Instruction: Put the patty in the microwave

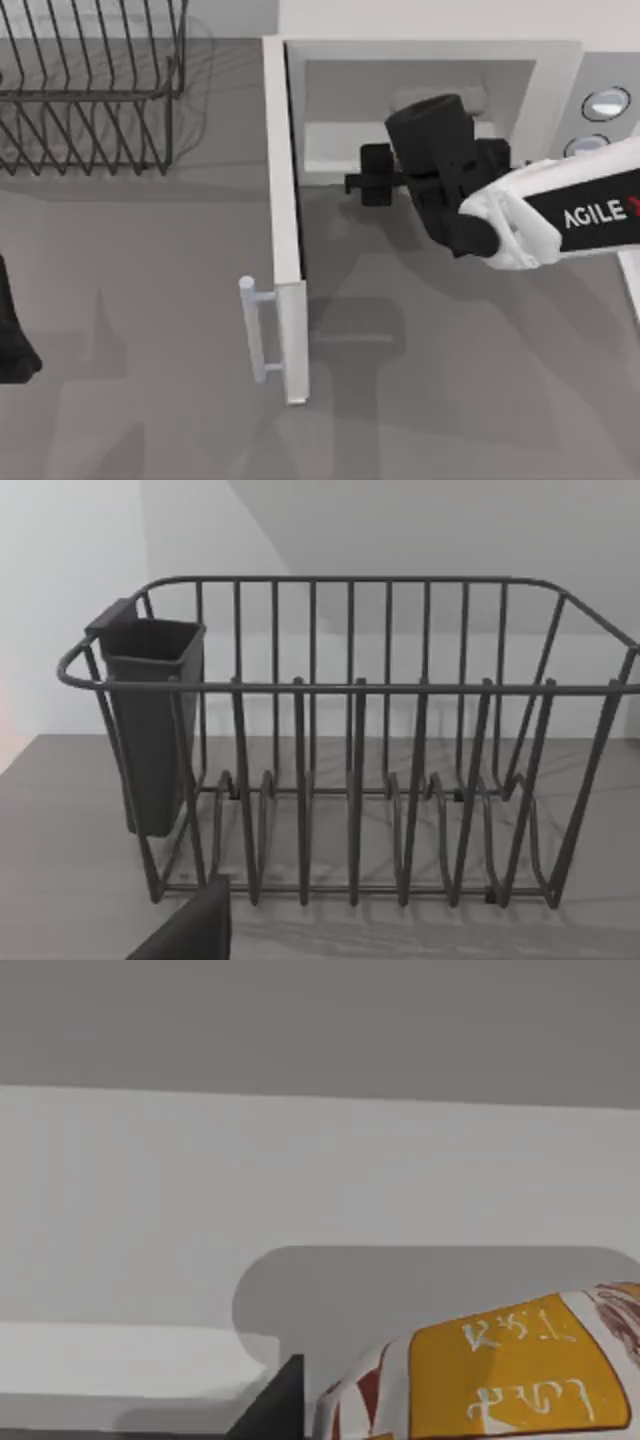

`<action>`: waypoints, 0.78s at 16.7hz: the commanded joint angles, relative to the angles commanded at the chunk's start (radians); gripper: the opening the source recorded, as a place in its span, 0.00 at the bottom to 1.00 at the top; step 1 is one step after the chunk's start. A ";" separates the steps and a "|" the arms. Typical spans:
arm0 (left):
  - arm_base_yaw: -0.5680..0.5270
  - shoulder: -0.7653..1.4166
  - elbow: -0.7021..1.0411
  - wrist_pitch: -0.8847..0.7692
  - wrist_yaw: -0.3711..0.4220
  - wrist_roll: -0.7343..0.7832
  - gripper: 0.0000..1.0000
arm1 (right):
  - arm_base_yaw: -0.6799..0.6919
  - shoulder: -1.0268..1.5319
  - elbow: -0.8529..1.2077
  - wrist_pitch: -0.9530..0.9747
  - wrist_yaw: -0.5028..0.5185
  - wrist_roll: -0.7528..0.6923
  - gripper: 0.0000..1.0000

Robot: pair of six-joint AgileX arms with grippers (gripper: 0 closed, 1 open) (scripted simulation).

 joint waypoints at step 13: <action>0.000 0.000 0.000 0.000 0.000 0.000 1.00 | 0.063 0.143 0.052 0.318 0.126 -0.040 0.00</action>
